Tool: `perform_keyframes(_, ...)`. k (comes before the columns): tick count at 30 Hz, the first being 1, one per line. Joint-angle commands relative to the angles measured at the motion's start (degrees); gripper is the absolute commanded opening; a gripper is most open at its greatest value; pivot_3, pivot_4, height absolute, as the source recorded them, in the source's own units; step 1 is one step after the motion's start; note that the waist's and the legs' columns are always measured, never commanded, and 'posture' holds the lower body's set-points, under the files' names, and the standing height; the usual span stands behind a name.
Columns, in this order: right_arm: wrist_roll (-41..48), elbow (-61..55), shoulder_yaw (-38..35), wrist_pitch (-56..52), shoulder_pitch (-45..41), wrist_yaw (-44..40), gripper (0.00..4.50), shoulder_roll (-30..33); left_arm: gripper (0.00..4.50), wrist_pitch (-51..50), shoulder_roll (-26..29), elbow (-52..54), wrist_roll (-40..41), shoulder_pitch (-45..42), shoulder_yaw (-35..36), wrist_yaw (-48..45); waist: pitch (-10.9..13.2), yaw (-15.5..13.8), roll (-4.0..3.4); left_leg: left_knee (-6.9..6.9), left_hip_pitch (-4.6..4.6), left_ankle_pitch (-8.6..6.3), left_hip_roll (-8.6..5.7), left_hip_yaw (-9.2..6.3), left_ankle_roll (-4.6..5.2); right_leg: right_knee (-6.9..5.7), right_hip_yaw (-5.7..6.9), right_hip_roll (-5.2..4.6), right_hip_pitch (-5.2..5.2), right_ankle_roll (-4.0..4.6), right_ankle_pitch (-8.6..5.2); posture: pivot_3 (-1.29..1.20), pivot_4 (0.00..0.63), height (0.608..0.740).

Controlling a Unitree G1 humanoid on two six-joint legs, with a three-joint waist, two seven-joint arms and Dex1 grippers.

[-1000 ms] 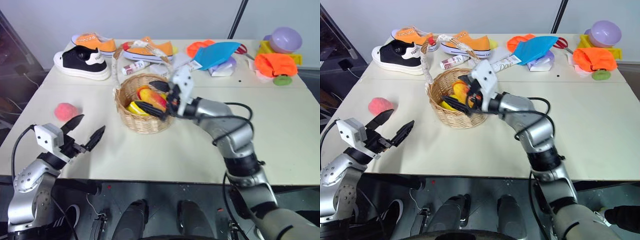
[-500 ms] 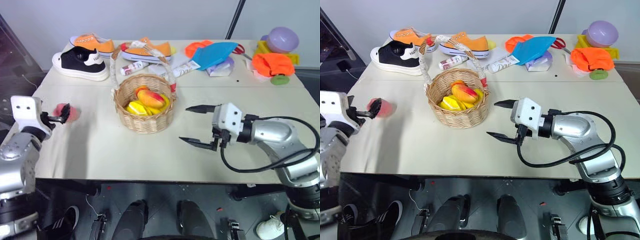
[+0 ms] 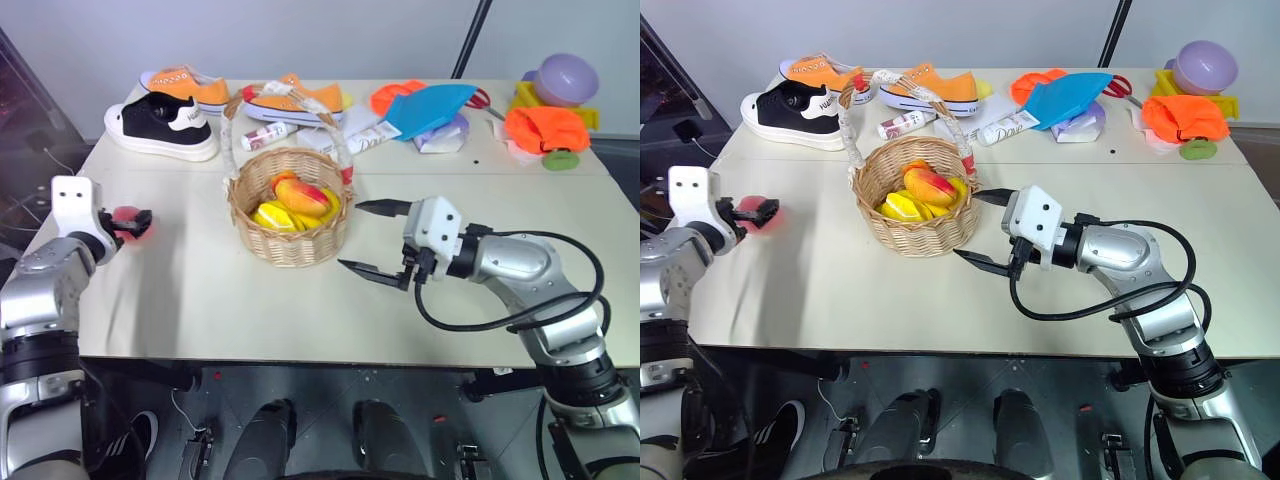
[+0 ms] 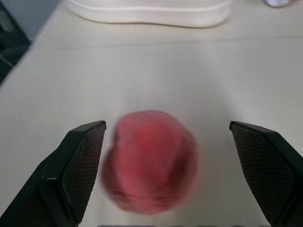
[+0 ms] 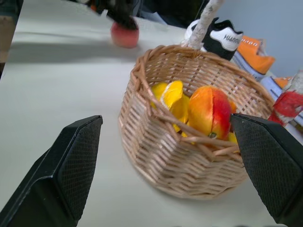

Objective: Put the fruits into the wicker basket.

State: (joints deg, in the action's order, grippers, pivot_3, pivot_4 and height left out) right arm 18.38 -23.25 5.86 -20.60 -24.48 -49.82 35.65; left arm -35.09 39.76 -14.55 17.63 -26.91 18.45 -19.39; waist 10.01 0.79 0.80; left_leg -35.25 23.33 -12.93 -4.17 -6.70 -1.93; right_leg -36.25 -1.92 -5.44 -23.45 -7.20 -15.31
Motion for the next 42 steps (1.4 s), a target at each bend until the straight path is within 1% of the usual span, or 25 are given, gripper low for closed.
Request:
perform_keyframes(1,1.58,-0.98,-1.56,-0.47,-0.97,0.65,4.49,-0.69,4.50,1.60,0.83,-2.40,-2.20,-2.14,-0.98,-0.15,0.00,-0.08,0.00,0.00,0.00,0.00,0.00,0.00,0.00,-0.01,0.00,0.00,0.00,0.00,0.00,0.00,0.150,0.740)
perform_keyframes(5,1.39,-0.86,-1.60,-0.51,-1.24,0.99,4.49,-0.86,4.50,3.27,0.78,-5.61,-4.53,-3.35,-2.93,-0.19,-0.01,-0.07,0.01,-0.01,0.00,0.00,-0.03,0.01,0.00,-0.01,0.00,-0.02,0.01,-0.01,0.00,0.00,0.150,0.740)
perform_keyframes(10,1.07,-0.78,-1.58,-0.32,-0.90,1.09,4.49,-0.59,4.50,4.61,0.98,-7.83,-6.09,-3.76,-2.81,0.31,-0.01,-0.10,0.02,-0.01,0.00,0.01,-0.03,0.01,-0.01,-0.04,0.00,-0.02,0.00,-0.01,0.01,0.00,0.150,0.740)
perform_keyframes(18,0.63,-0.56,-1.08,0.02,-1.24,1.49,4.49,-0.95,4.50,5.80,-0.75,-10.04,-6.35,-3.51,-3.24,-0.26,-0.02,-0.20,0.02,-0.04,0.00,0.01,-0.04,0.01,-0.01,-0.08,0.00,-0.04,0.00,-0.01,0.01,0.00,0.150,0.740)
perform_keyframes(21,0.42,-0.39,-1.05,0.31,-1.28,1.48,4.50,-0.99,3.71,6.38,-0.95,-10.79,-6.39,-3.45,-2.68,0.28,-0.03,-0.17,0.04,-0.07,0.00,0.01,-0.06,0.01,-0.01,-0.08,0.00,-0.04,0.01,-0.02,0.01,0.00,0.150,0.740)
perform_keyframes(22,0.36,-0.29,-1.06,0.38,-1.31,1.48,4.50,-0.98,3.24,6.48,-1.07,-10.89,-6.04,-3.48,-2.39,0.11,-0.03,-0.15,0.03,-0.08,0.00,0.01,-0.06,0.01,-0.01,-0.08,0.00,-0.05,0.02,-0.02,0.01,0.00,0.150,0.740)
perform_keyframes(23,0.29,-0.17,-1.06,0.44,-1.34,1.46,4.50,-0.92,3.08,6.73,-0.84,-10.84,-6.57,-3.46,-2.69,0.42,-0.03,-0.13,0.04,-0.08,0.00,0.01,-0.06,0.01,-0.01,-0.10,0.00,-0.05,0.01,-0.03,0.01,0.00,0.150,0.740)
perform_keyframes(25,0.15,-0.02,-1.01,0.62,-1.42,1.44,4.50,-0.89,3.02,6.60,-0.57,-10.00,-6.44,-3.08,-2.86,-0.24,-0.03,-0.11,0.04,-0.08,-0.01,0.01,-0.06,0.01,-0.01,-0.12,0.00,-0.04,0.00,-0.03,0.01,0.00,0.150,0.740)
perform_keyframes(29,-0.05,0.23,-0.99,0.99,-1.46,1.68,4.50,-1.16,3.02,7.52,-0.64,-5.99,-5.56,-1.39,-0.76,0.98,-0.03,-0.10,0.04,-0.09,-0.01,0.02,-0.06,0.01,-0.02,-0.14,-0.01,-0.05,0.00,-0.03,0.02,0.00,0.150,0.740)
perform_keyframes(32,1.05,0.20,-2.68,0.62,-0.80,2.04,4.50,-1.02,3.02,4.53,-1.73,4.24,2.25,1.16,2.66,-4.31,-0.03,-0.01,0.06,-0.10,0.00,0.02,-0.04,0.01,-0.02,-0.16,-0.02,-0.05,-0.03,-0.03,0.02,0.00,0.150,0.740)
perform_keyframes(34,3.83,0.35,-5.87,-1.17,-0.37,3.28,4.50,-1.55,3.02,2.15,-1.45,13.14,7.30,4.09,3.56,-8.97,-0.03,-0.03,0.06,-0.10,0.02,0.02,-0.04,0.01,-0.02,-0.18,-0.03,-0.06,-0.04,-0.03,0.02,0.00,0.150,0.740)
perform_keyframes(35,5.01,0.54,-7.40,-1.68,0.32,3.68,4.50,-1.66,3.02,-0.46,-0.89,18.48,11.39,5.40,4.07,-11.78,-0.03,-0.04,0.06,-0.10,0.03,0.02,-0.03,0.00,-0.03,-0.17,-0.03,-0.08,-0.04,-0.03,0.02,0.00,0.150,0.740)
perform_keyframes(37,5.74,1.03,-9.02,-1.74,1.79,3.68,4.50,-1.22,3.02,-3.77,0.03,25.67,15.88,6.22,3.96,-14.37,-0.05,-0.25,0.08,-0.10,0.03,0.02,-0.04,0.01,-0.02,-0.14,-0.06,-0.11,-0.01,-0.02,0.02,0.00,0.150,0.740)
perform_keyframes(38,5.37,1.24,-9.27,-1.43,2.40,3.74,4.50,-0.94,3.02,-5.44,-0.13,27.46,17.47,5.71,3.95,-14.15,-0.06,-0.28,0.09,-0.10,0.03,0.02,-0.04,-0.02,-0.02,-0.13,-0.05,-0.10,0.00,-0.02,0.01,0.00,0.150,0.740)
perform_keyframes(39,4.96,2.06,-9.81,-0.92,2.81,4.32,4.50,-1.08,3.02,-7.19,-1.12,28.79,18.39,3.60,2.23,-13.11,-0.06,-0.25,0.08,-0.10,0.01,0.02,-0.04,-0.02,-0.02,-0.13,-0.04,-0.10,0.02,-0.02,0.01,0.00,0.150,0.740)
perform_keyframes(42,2.87,4.91,-10.50,1.70,3.17,5.64,4.50,-1.31,3.02,-12.78,-6.54,31.13,23.04,-2.35,-2.58,-10.60,-0.07,-0.35,0.07,-0.22,-0.04,0.03,-0.05,-0.01,-0.03,-0.15,0.00,-0.04,0.10,0.02,0.05,0.00,0.150,0.740)
